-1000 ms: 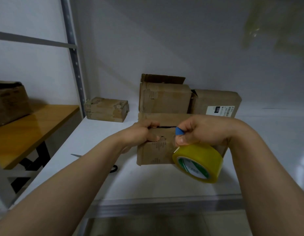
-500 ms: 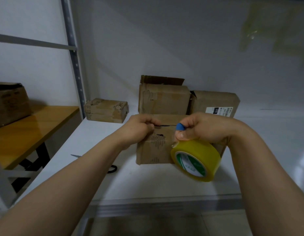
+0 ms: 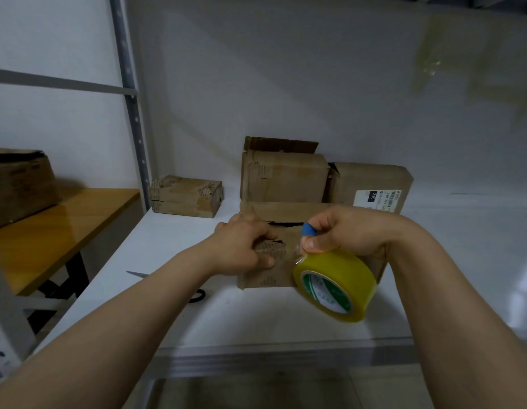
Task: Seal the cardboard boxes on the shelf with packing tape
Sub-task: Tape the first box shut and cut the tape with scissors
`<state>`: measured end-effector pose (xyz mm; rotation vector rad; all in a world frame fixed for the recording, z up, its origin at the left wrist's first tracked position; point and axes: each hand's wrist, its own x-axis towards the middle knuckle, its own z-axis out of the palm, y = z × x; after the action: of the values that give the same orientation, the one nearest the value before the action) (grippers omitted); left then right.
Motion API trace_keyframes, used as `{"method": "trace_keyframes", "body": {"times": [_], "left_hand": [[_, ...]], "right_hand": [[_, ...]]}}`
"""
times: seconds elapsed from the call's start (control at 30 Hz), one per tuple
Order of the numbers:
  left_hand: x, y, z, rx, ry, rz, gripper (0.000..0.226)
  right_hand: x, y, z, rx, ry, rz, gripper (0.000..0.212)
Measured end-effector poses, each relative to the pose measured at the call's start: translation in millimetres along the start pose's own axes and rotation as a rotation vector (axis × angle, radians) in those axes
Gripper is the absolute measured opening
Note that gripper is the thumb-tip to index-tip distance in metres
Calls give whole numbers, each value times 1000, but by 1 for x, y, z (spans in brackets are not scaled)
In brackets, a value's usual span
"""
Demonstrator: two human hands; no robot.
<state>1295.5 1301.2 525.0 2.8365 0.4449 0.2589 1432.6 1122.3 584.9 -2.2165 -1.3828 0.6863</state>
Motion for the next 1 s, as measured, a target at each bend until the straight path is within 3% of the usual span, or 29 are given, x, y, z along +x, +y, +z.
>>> {"method": "trace_keyframes", "body": {"times": [0.17,0.3,0.37,0.47,0.6,0.83,1.0], "left_hand": [[13,-4,-5,-60,-13,-135,76],[25,3,-24,69,-125,-189,94],[29,8,-35,-14,-211,-192,72],[37,7,-46,-337,-351,-206,42],[54,-2,-54,-528,-337,-267,30],[59,-8,-44,-733,-406,-287,33],[59,-7,-43,-663,-267,-320,22]], "right_hand": [[-1,-4,-1,-42,4,1,13],[-1,-5,-2,-54,10,-3,13],[-1,-5,-3,-62,6,-17,13],[-3,-5,-5,-68,-5,-29,14],[-6,-1,-8,-16,26,-36,13],[-8,1,-10,4,24,-45,14],[-6,2,-7,12,16,-31,14]]}}
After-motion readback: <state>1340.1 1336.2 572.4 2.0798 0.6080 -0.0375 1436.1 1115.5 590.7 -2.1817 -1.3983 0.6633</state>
